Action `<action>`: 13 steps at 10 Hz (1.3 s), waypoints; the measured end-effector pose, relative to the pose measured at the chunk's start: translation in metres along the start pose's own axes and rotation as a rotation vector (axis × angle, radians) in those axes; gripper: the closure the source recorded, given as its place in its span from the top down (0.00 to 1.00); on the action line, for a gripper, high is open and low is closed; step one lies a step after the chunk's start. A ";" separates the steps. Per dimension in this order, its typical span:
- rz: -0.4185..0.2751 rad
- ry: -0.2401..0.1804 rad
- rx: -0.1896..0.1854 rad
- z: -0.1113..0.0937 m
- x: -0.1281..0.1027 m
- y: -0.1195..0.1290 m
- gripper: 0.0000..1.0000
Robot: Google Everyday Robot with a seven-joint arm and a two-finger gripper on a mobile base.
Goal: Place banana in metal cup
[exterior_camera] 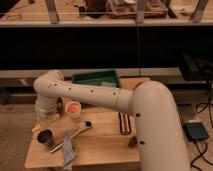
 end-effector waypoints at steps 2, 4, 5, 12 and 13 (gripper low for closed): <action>-0.009 -0.001 0.024 0.015 0.001 -0.007 0.19; -0.017 0.002 0.029 0.016 0.002 -0.014 0.19; -0.025 0.006 0.030 0.016 0.001 -0.018 0.19; -0.049 0.017 0.032 0.015 0.010 -0.026 0.41; -0.051 0.018 0.031 0.013 0.012 -0.026 0.51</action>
